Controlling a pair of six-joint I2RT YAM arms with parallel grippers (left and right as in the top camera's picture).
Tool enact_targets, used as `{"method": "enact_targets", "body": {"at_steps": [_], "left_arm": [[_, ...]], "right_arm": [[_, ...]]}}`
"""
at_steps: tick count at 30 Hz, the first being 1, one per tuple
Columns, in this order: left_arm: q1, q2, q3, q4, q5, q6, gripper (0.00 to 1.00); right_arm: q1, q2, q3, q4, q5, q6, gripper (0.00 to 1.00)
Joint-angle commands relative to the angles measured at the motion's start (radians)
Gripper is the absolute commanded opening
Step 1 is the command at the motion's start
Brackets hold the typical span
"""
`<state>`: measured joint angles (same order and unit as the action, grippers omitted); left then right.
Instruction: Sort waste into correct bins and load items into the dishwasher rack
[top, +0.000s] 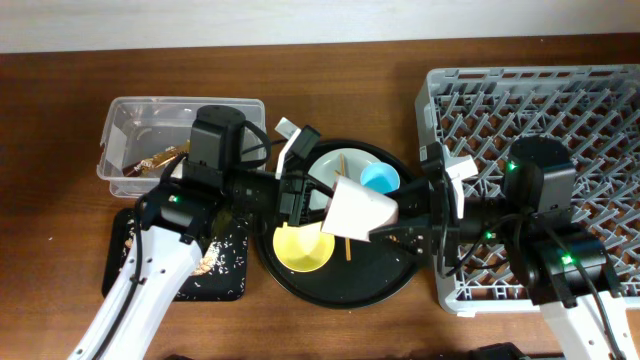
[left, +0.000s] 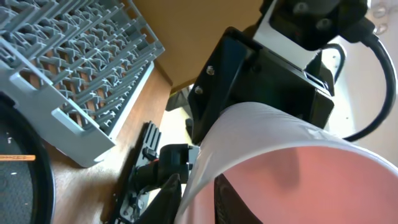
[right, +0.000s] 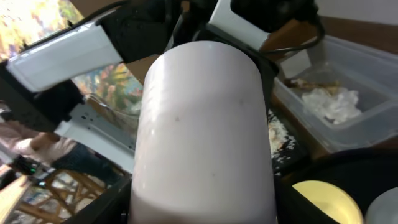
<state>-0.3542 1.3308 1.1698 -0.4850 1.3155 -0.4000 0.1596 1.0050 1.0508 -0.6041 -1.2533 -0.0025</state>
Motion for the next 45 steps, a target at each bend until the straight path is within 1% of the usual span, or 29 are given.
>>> {"method": "enact_targets", "body": {"at_steps": [1, 3, 5, 6, 9, 12, 14, 18, 22, 23, 25, 26, 27, 28, 31, 34, 38, 43, 45], "left_arm": [[-0.003, -0.008, 0.011, 0.001, 0.003, 0.013, 0.22], [-0.003, -0.008, 0.011, 0.001, 0.003, 0.013, 0.29], [-0.003, -0.008, 0.011, 0.002, 0.003, 0.013, 0.32], [-0.003, -0.008, 0.011, 0.002, 0.003, 0.013, 0.35], [-0.003, -0.008, 0.011, 0.002, -0.001, 0.013, 0.40], [-0.003, -0.008, 0.011, 0.001, -0.035, 0.013, 0.42], [-0.003, -0.008, 0.011, 0.001, -0.053, 0.013, 0.47], [-0.003, -0.008, 0.011, -0.002, -0.061, 0.013, 0.50], [-0.003, -0.008, 0.011, -0.003, -0.085, 0.013, 0.65], [-0.003, -0.008, 0.011, -0.003, -0.085, 0.013, 0.70], [-0.003, -0.008, 0.011, -0.002, -0.085, 0.013, 0.86], [-0.003, -0.008, 0.011, -0.002, -0.085, 0.013, 0.87], [-0.003, -0.008, 0.011, -0.002, -0.085, 0.013, 0.97], [-0.003, -0.008, 0.011, -0.002, -0.085, 0.013, 0.99], [-0.003, -0.008, 0.011, -0.002, -0.085, 0.013, 0.99], [-0.003, -0.008, 0.011, -0.002, -0.085, 0.013, 0.99], [-0.003, -0.008, 0.011, -0.002, -0.085, 0.013, 0.99], [-0.003, -0.008, 0.011, -0.002, -0.085, 0.013, 0.99], [-0.003, -0.008, 0.011, -0.002, -0.085, 0.013, 0.99]], "right_arm": [[-0.004, -0.002, 0.015, 0.003, 0.092, -0.005, 0.55], [-0.004, -0.002, 0.015, 0.003, 0.092, -0.005, 0.55], [-0.004, -0.002, 0.015, 0.003, 0.114, -0.004, 0.55], [-0.004, -0.002, 0.015, 0.003, 0.145, 0.001, 0.55], [-0.017, -0.002, 0.015, 0.003, 0.213, 0.043, 0.55], [-0.074, -0.002, 0.015, 0.002, 0.281, 0.100, 0.55], [-0.123, -0.002, 0.015, -0.010, 0.321, 0.125, 0.54], [-0.248, -0.001, 0.015, -0.090, 0.414, 0.124, 0.53], [-0.346, 0.004, 0.015, -0.164, 0.559, 0.124, 0.53], [-0.368, 0.007, 0.015, -0.174, 0.603, 0.124, 0.53], [-0.399, 0.019, 0.015, -0.178, 0.674, 0.124, 0.52], [-0.405, 0.026, 0.015, -0.176, 0.702, 0.124, 0.52], [-0.409, 0.033, 0.015, -0.173, 0.736, 0.124, 0.52], [-0.409, 0.043, 0.015, -0.168, 0.773, 0.124, 0.52], [-0.409, 0.097, 0.015, -0.149, 0.927, 0.124, 0.52], [-0.409, 0.168, 0.015, -0.106, 0.991, 0.144, 0.52], [-0.409, 0.262, 0.015, 0.051, 1.018, 0.203, 0.51], [-0.409, 0.332, 0.016, 0.185, 1.160, 0.203, 0.49], [-0.409, 0.365, 0.015, 0.232, 1.187, 0.203, 0.48]]}}
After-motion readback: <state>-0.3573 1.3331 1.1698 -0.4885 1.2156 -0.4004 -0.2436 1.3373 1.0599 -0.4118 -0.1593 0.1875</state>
